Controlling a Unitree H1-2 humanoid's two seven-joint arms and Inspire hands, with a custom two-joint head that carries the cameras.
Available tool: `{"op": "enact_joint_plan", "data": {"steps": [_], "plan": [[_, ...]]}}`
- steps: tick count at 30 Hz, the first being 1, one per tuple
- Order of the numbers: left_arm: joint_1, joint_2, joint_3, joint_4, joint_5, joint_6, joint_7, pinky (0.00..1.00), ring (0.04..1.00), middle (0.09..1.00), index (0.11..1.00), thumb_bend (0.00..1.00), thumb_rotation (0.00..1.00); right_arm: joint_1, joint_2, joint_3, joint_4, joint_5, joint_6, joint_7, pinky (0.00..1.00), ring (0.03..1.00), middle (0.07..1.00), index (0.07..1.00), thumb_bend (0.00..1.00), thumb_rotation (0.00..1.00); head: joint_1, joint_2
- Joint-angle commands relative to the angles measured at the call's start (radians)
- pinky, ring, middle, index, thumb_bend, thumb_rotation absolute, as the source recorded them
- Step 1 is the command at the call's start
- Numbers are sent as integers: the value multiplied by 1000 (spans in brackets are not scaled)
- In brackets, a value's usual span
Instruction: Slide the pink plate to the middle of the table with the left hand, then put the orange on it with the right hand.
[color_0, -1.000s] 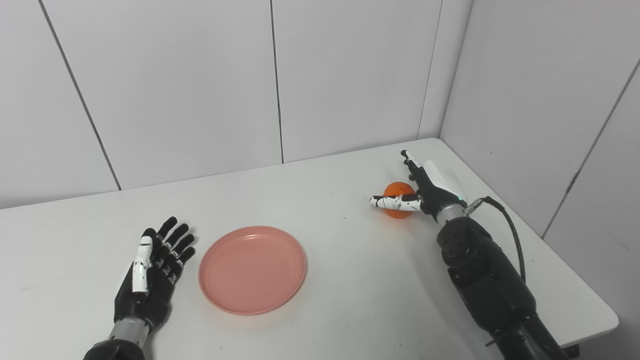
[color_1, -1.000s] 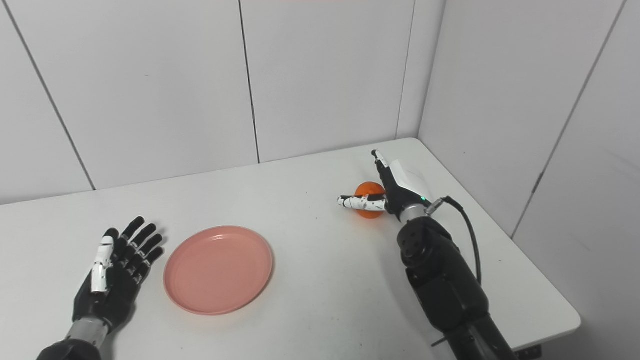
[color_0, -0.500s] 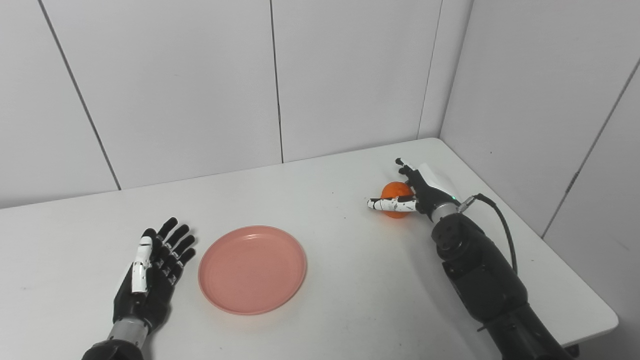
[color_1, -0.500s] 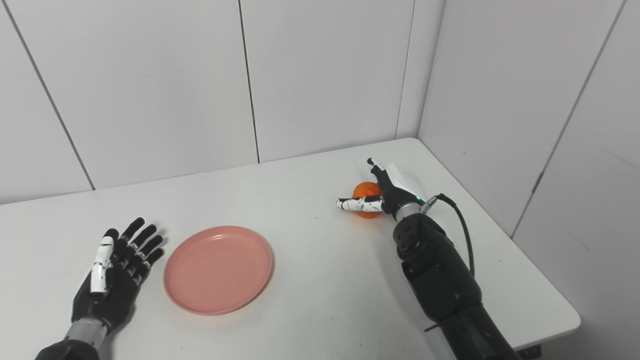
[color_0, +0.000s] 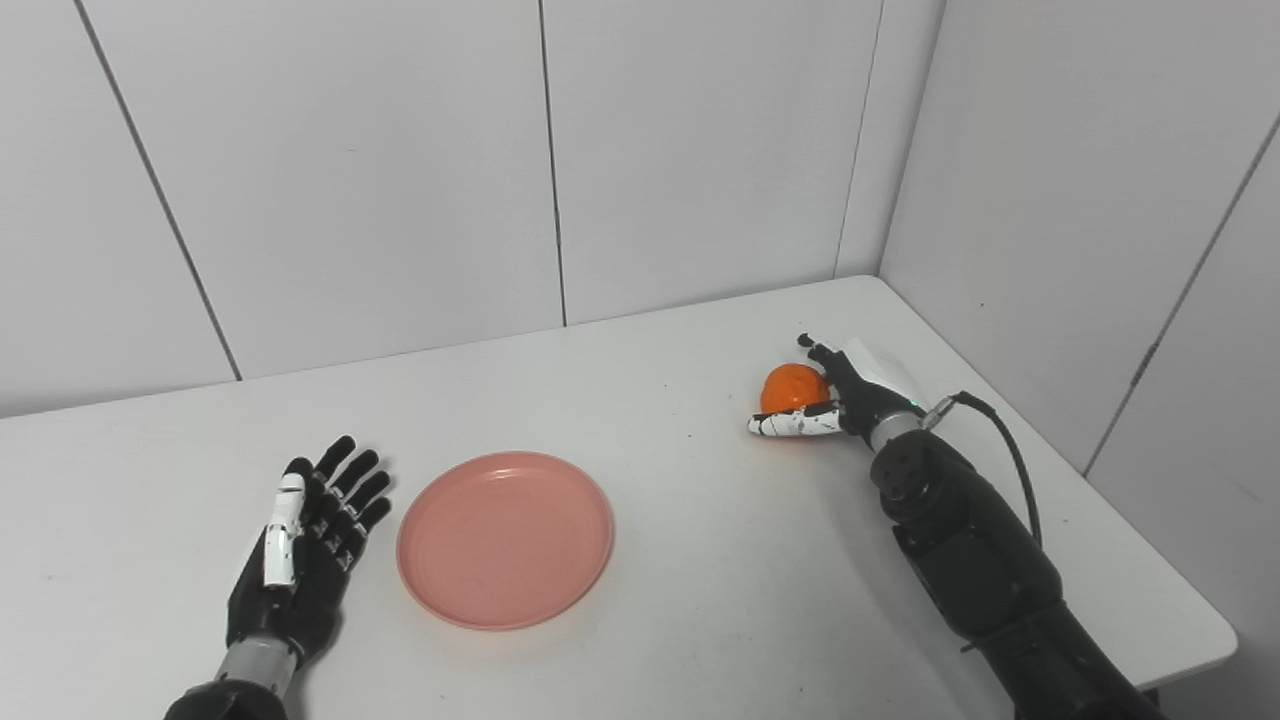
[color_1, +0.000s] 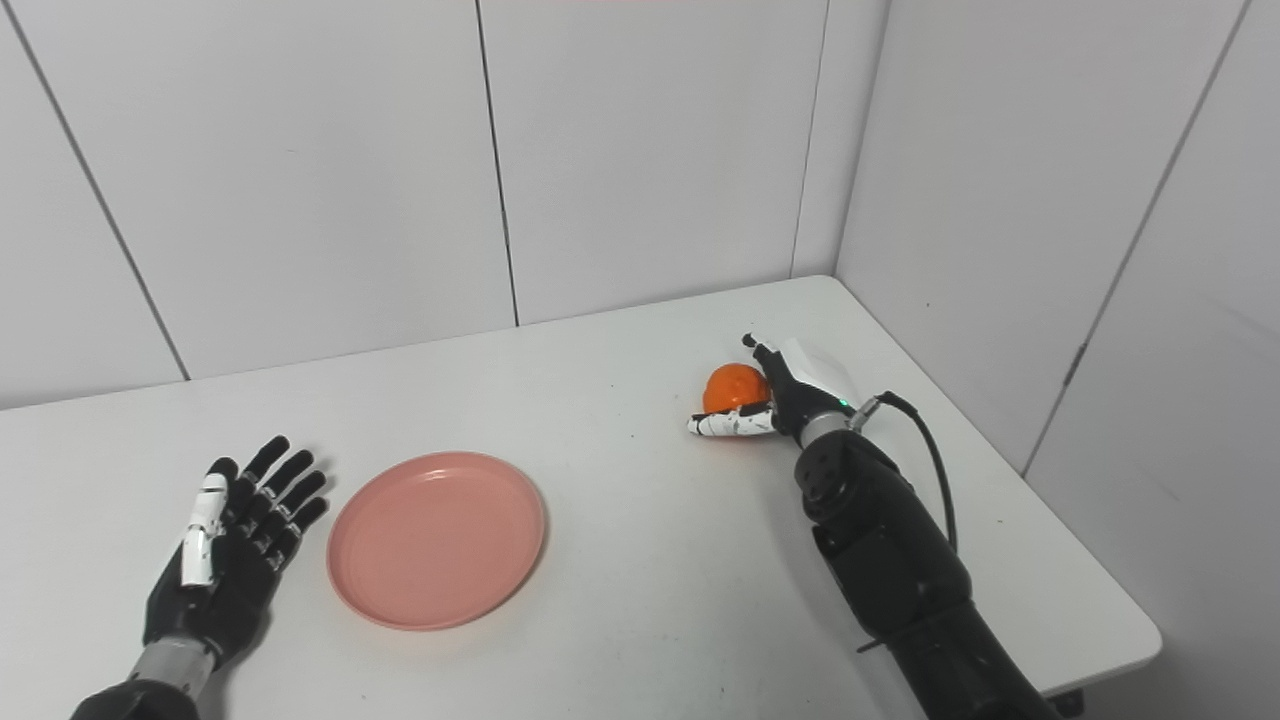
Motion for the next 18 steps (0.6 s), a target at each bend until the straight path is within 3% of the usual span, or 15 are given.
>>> {"op": "enact_joint_plan", "data": {"steps": [1, 7, 12, 15, 16, 18], "plan": [[-4, 8, 0, 0, -4, 12, -5, 929, 900, 901, 890, 375, 1000, -53, -30, 3, -6, -6, -17, -22, 695, 851, 906, 906, 958, 377, 1, 0], [-4, 5, 2, -3, -5, 20, 1, 929, 901, 904, 893, 375, 1000, -50, -13, -9, -2, 7, -2, -56, 711, 848, 876, 867, 893, 274, 1, 0], [-2, 6, -1, -11, -3, 25, 0, 930, 904, 908, 898, 376, 1000, -50, -13, -5, 26, 15, -40, -91, 629, 726, 758, 750, 816, 201, 4, 4], [-2, 6, -2, -12, 0, 24, 2, 929, 903, 906, 896, 378, 1000, -52, -14, 1, 46, 20, -53, -105, 528, 591, 631, 627, 737, 169, 4, 6], [-2, 6, -2, -13, 0, 24, 3, 929, 902, 905, 896, 380, 1000, -53, -13, 3, 55, 22, -60, -112, 471, 533, 578, 552, 624, 155, 5, 7], [-2, 6, -3, -13, -1, 25, 1, 929, 901, 905, 896, 381, 1000, -52, -9, 0, 68, 36, -85, -128, 443, 507, 554, 514, 559, 148, 5, 7]]}}
